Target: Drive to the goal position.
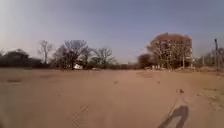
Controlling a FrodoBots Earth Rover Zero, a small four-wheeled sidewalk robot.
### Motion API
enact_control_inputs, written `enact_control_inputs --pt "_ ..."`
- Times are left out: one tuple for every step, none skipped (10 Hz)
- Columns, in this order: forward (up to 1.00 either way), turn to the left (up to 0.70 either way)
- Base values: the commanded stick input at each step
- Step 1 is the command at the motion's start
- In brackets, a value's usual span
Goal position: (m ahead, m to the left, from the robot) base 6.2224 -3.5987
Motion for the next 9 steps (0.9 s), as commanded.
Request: enact_control_inputs --pt "0.70 0.00" --pt "0.70 0.00" --pt "0.70 0.00" --pt "0.70 0.00" --pt "0.70 0.00" --pt "0.70 0.00" --pt "0.70 0.00" --pt "0.70 0.00" --pt "0.70 0.00"
